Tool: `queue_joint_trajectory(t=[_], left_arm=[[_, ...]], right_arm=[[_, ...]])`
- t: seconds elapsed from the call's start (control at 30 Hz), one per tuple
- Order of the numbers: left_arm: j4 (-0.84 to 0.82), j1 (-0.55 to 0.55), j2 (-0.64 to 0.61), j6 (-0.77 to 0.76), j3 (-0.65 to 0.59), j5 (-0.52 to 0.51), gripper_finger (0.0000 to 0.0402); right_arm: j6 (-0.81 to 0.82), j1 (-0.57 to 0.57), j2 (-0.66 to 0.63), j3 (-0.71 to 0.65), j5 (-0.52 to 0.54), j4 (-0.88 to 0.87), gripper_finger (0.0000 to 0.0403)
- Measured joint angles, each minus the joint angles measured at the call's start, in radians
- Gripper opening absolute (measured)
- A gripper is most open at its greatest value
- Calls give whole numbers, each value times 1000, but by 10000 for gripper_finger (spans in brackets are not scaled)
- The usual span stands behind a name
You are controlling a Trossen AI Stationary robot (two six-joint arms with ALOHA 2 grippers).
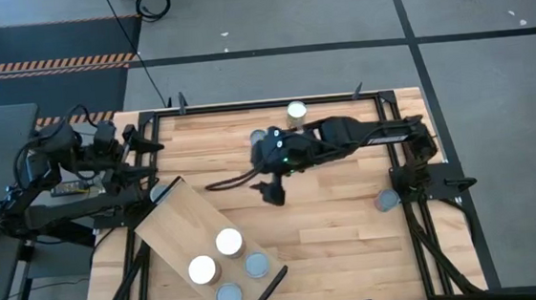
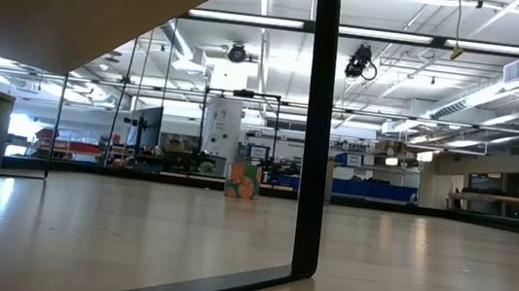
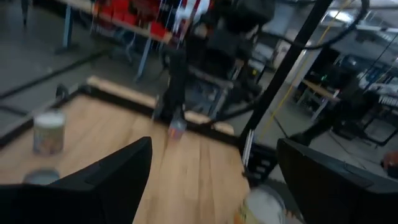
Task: Pick and place cans onto a shelf
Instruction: Adjust the canned corn on the shelf
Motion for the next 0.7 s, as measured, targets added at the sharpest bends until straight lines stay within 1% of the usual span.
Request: queue_joint_trajectory(t=[0.17,0.3,0.43,0.57,0.63,0.7], left_arm=[[-143,0,0,2,0,75,348],[-300,0,0,3,0,135,344],[-383,0,-2,12,0,168,329],[-372,0,0,28,-14,172,316],[-322,-1,4,29,-55,172,313],[-237,-16,7,15,-117,180,311]], right_arm=[[107,-17,-64,-152,44,-3,373],[189,-12,-102,-273,48,53,373],[227,8,-118,-339,65,117,373],[243,25,-118,-352,88,158,373],[247,29,-118,-353,101,164,373],[249,32,-118,-353,119,167,373]])
